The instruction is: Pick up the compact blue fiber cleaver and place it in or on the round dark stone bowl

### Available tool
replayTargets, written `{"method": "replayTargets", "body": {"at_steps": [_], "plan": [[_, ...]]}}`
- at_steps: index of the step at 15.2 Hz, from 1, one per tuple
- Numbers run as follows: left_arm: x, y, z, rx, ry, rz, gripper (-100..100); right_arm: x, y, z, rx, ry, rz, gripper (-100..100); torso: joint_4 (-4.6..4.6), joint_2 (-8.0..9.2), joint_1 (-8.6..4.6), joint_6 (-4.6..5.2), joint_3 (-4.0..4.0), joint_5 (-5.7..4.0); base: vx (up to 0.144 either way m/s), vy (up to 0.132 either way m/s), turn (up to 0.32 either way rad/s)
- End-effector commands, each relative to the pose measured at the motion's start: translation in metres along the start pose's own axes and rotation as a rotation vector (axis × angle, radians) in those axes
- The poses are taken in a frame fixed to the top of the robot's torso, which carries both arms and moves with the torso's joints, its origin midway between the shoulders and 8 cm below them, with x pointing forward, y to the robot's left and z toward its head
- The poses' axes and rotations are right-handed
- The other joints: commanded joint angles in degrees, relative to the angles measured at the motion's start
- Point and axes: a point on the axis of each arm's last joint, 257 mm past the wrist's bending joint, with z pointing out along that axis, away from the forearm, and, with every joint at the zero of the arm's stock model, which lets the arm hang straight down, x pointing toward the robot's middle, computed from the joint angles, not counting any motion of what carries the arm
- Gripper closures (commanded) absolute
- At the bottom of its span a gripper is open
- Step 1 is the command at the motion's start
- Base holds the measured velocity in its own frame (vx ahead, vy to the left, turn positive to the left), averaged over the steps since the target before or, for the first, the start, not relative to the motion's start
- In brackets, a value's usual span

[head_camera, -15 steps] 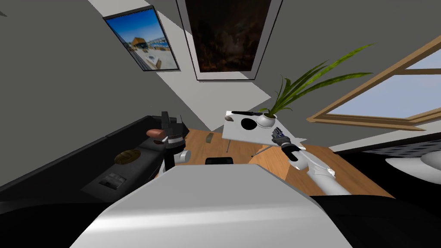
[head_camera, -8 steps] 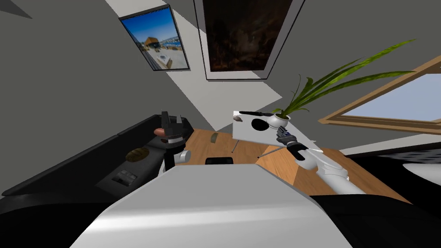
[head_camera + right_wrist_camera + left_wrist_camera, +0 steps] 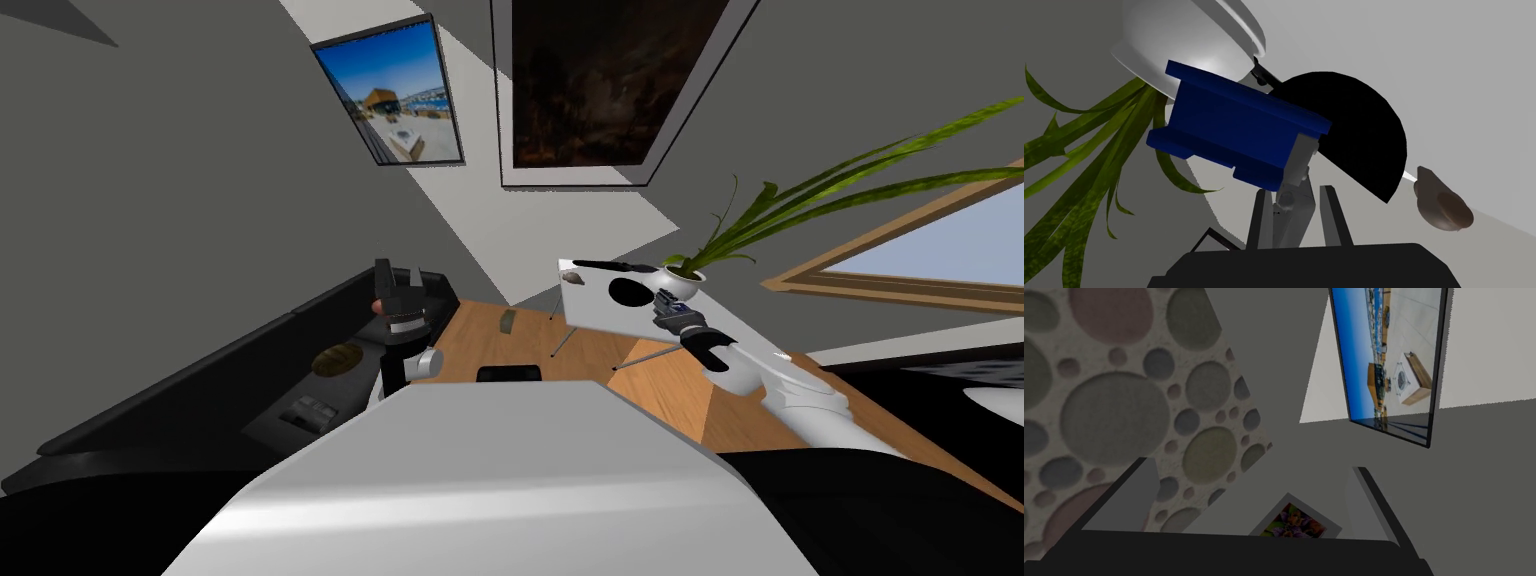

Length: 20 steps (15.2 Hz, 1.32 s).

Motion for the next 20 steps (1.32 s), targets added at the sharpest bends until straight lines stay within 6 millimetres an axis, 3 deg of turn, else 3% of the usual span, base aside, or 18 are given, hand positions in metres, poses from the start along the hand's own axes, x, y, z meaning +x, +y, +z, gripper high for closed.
{"method": "replayTargets", "body": {"at_steps": [1,6,14,15,19,20], "plan": [[0.000,0.000,0.000,0.000,0.000,0.000,0,-0.005,-0.004,-0.001,-0.002,-0.007,0.034,100,0.00,0.00,0.00,0.00,0.00,0.00,0.166,0.151,-0.038],[0.000,0.000,0.000,0.000,0.000,0.001,0,-0.017,0.000,-0.004,-0.022,-0.027,0.104,100,-0.05,-0.45,-1.13,-0.01,-0.24,-0.24,0.183,0.006,-0.019],[0.000,0.000,0.000,0.000,0.000,0.001,0,-0.028,0.009,-0.007,-0.048,-0.045,0.175,100,0.06,-0.16,-1.45,0.06,-0.05,-0.34,0.142,-0.036,-0.022],[0.000,0.000,0.000,0.000,0.000,0.001,0,-0.029,0.009,-0.007,-0.049,-0.047,0.179,-100,0.08,-0.02,-1.44,0.08,0.02,-0.35,0.030,-0.012,0.009],[0.000,0.000,0.000,0.000,0.000,0.000,0,-0.029,0.009,-0.007,-0.049,-0.047,0.179,-100,0.18,0.41,-1.30,0.10,0.28,-0.32,0.007,-0.003,0.002],[0.000,0.000,0.000,0.000,0.000,0.000,0,-0.036,0.001,-0.008,-0.054,-0.053,0.178,-100,0.19,0.45,-1.29,0.11,0.30,-0.32,0.010,0.005,-0.060]]}}
